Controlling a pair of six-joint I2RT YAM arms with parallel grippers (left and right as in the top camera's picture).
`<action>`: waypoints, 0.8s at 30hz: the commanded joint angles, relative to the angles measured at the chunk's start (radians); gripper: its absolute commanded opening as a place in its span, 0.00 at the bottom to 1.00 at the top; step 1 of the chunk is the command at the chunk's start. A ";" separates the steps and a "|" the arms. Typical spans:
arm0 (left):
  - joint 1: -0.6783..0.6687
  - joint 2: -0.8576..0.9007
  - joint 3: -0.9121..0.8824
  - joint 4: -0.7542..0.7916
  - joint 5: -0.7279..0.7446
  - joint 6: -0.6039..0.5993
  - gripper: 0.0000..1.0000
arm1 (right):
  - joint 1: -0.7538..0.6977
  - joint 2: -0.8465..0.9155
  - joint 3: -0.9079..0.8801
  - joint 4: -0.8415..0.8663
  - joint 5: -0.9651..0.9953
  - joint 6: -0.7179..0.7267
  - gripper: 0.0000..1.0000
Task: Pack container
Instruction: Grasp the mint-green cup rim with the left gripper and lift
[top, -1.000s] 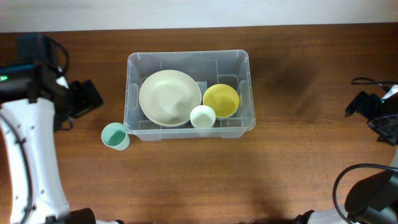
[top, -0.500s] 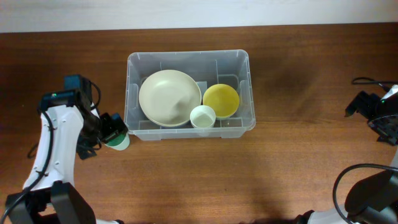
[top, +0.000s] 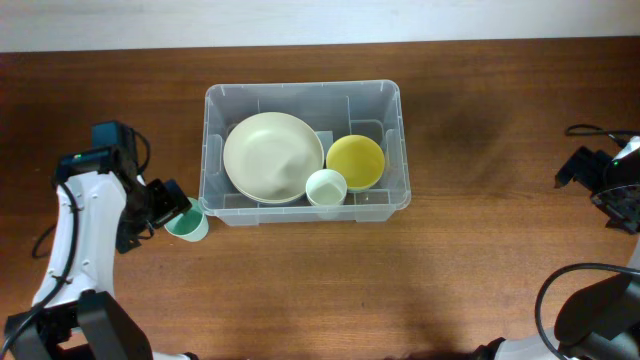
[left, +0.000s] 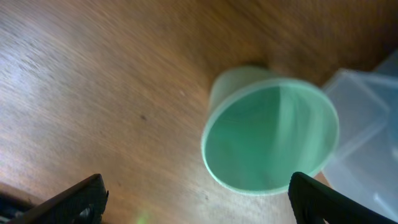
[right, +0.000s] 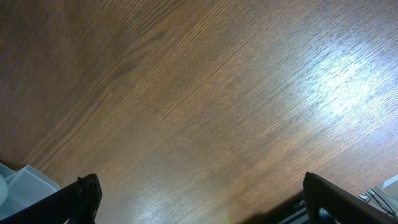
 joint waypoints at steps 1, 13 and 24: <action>0.027 0.001 -0.025 0.016 -0.019 -0.011 0.95 | -0.002 -0.013 -0.001 0.000 0.002 -0.007 0.99; 0.028 0.006 -0.153 0.138 -0.004 0.003 0.92 | -0.002 -0.013 -0.001 0.000 0.002 -0.007 0.99; 0.028 0.005 -0.161 0.159 -0.002 0.002 0.24 | -0.002 -0.013 -0.001 0.000 0.002 -0.007 0.99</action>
